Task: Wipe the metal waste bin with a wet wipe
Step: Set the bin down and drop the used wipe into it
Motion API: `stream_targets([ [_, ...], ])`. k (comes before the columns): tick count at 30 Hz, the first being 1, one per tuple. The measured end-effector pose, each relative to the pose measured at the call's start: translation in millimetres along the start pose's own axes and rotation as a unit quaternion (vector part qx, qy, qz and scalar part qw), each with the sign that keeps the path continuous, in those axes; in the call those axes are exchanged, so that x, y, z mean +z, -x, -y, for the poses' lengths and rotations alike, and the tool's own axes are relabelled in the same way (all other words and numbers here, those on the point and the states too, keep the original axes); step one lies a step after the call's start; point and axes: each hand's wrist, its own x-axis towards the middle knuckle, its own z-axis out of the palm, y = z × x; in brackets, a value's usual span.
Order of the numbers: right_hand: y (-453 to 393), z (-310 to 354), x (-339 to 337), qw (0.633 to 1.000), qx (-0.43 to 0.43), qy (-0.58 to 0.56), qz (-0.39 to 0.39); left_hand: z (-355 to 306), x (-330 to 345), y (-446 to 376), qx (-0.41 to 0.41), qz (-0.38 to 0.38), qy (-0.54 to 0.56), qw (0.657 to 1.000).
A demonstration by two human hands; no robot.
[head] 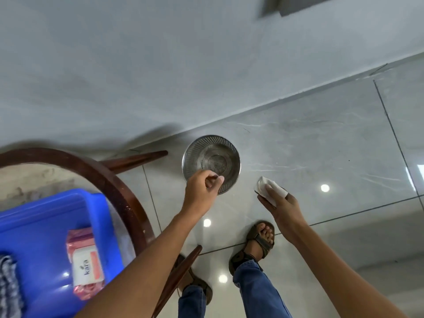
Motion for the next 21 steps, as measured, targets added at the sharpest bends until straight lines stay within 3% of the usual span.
stream_targets([
  [2, 17.6, 11.0, 24.3, 1.0, 0.001, -0.006, 0.024, -17.0, -16.9, 7.4, -0.087, 0.006, 0.116, 0.989],
  [4, 35.6, 23.1, 47.2, 0.998, -0.007, 0.016, 0.056, -29.8, -32.8, 16.8, -0.118, 0.033, 0.177, 0.977],
  [9, 76.7, 47.5, 90.6, 0.982, -0.038, 0.122, 0.136, -46.8, -73.3, 46.8, -0.095, 0.119, 0.244, 0.958],
  [11, 90.9, 53.9, 103.7, 0.973, -0.052, 0.157, 0.159, -49.7, -85.2, 60.0, -0.089, 0.12, 0.293, 0.944],
  [15, 111.2, 57.9, 115.2, 0.974, -0.077, 0.142, 0.161, -49.2, -100.5, 80.8, -0.092, 0.041, 0.332, 0.938],
  [21, 130.4, 45.8, 119.4, 0.973, -0.135, 0.177, 0.064, -38.5, -101.9, 98.7, -0.025, -0.089, 0.199, 0.976],
])
